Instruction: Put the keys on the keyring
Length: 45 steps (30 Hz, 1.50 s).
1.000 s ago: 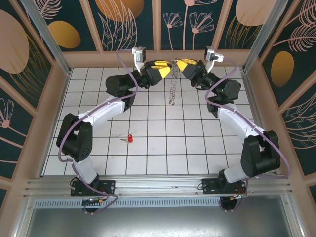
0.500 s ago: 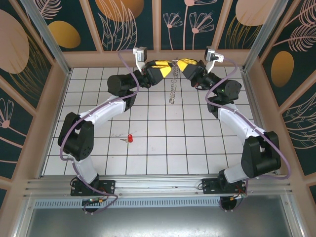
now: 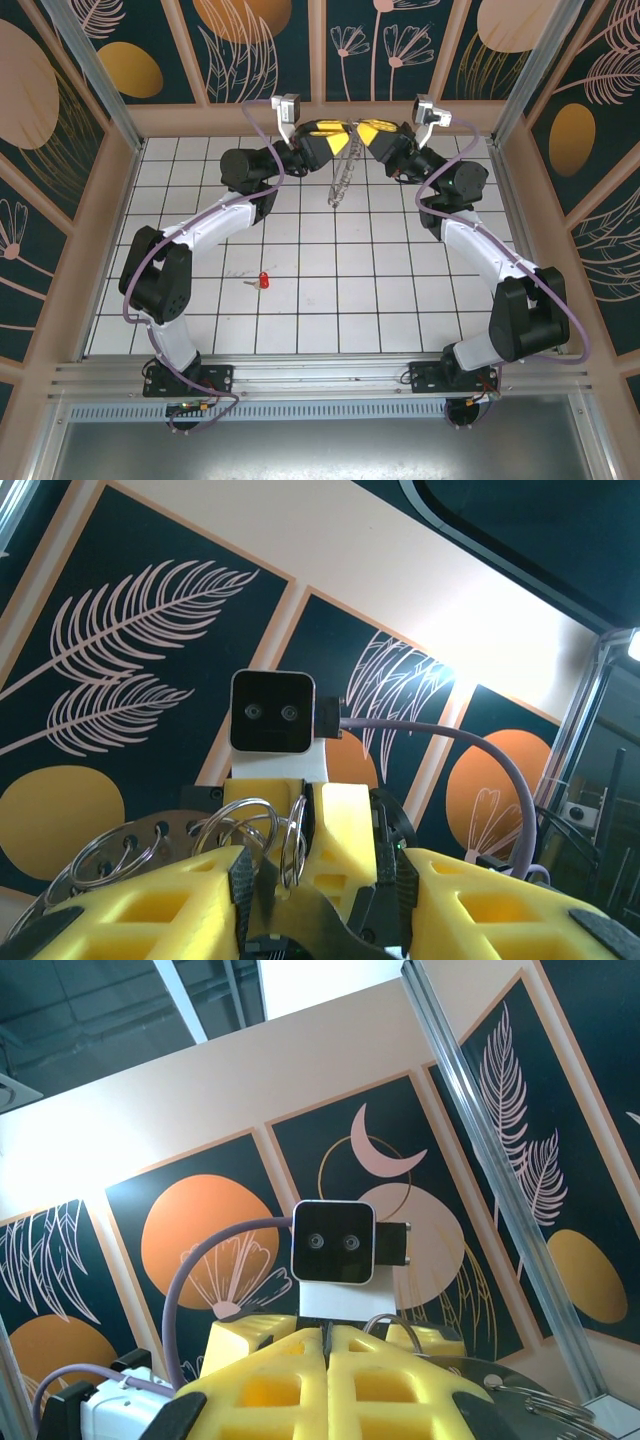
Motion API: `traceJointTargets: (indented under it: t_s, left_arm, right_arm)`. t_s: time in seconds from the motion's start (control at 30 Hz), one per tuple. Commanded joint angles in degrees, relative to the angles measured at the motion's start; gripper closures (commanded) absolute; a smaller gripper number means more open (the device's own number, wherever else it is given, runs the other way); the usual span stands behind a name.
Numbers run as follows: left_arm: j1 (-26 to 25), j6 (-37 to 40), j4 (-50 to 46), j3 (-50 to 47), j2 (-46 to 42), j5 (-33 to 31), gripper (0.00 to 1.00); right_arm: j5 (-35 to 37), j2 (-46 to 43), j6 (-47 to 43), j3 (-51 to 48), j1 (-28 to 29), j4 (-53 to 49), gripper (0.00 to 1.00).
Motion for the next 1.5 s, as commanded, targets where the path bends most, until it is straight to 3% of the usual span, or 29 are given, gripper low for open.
traceJointTargets:
  t_s: [0.0, 0.5, 0.8, 0.93, 1.13, 1.27, 1.33, 1.47]
  left_arm:
    - [-0.22, 1.14, 0.63, 2.23, 0.74, -0.45, 0.57]
    - [-0.31, 0.43, 1.06, 3.46, 1.90, -0.98, 0.70]
    - [-0.31, 0.73, 1.49, 3.33, 1.89, -1.49, 0.86]
    - [-0.26, 0.75, 1.50, 3.12, 1.81, -1.43, 1.00]
    - [-0.21, 1.76, -0.34, 3.01, 1.47, -1.44, 1.00]
    - [-0.22, 8.82, -10.96, 3.42, -0.38, -0.70, 1.00]
    - [-0.23, 16.04, -20.02, 4.10, -1.94, -0.55, 1.00]
    - [-0.22, 33.75, -40.30, 7.08, -4.87, -1.15, 1.00]
  right_arm:
    - [-1.38, -1.59, -1.33, 0.29, 0.86, 1.86, 1.00]
    - [-2.68, -1.26, -2.95, 0.70, 1.69, -1.06, 1.00]
    - [-3.34, -2.57, -6.61, 0.27, 1.93, -6.12, 1.00]
    - [-3.06, -3.31, -8.25, 0.01, 1.94, -8.31, 1.00]
    - [-2.16, -3.25, -10.30, 1.50, 1.53, -13.16, 1.00]
    - [-0.65, -4.40, -11.43, 2.62, -0.86, -19.19, 0.56]
    - [0.03, -5.72, -11.74, 2.34, -2.40, -21.69, 0.46]
    - [1.91, -8.47, -14.16, 2.12, -4.33, -29.79, 0.42]
